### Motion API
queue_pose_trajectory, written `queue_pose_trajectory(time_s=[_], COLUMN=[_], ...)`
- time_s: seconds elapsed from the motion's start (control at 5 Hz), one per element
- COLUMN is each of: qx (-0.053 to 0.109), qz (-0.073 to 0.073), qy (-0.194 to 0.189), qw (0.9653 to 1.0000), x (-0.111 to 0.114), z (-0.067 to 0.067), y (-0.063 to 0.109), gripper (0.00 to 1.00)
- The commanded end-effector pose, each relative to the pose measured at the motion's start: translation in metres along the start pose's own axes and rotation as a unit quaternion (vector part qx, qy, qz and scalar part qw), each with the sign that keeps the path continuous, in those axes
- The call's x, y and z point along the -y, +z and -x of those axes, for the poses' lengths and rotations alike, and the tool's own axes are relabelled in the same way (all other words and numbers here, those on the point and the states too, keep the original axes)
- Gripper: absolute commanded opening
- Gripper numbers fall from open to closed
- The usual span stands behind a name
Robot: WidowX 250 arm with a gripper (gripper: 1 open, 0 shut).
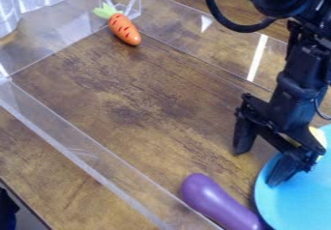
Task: Remove the purple eggplant from the blue tray and put it on the table
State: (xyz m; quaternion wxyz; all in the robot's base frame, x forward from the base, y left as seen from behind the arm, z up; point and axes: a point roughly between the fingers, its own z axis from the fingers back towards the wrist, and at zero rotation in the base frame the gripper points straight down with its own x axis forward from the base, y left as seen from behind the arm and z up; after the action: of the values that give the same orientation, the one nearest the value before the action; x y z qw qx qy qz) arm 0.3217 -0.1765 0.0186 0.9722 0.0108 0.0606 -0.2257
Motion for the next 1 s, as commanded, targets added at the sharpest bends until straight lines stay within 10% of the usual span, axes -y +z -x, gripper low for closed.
queue_pose_trajectory(time_s=[0.0,0.8], qx=[-0.004,-0.03], qz=[0.002,0.01], qy=[-0.034,-0.053], qw=[0.9994,0.9981], x=[0.0205,0.0184], z=[0.0021,0.0058], y=[0.0005,-0.0001], gripper=[1.0,1.0])
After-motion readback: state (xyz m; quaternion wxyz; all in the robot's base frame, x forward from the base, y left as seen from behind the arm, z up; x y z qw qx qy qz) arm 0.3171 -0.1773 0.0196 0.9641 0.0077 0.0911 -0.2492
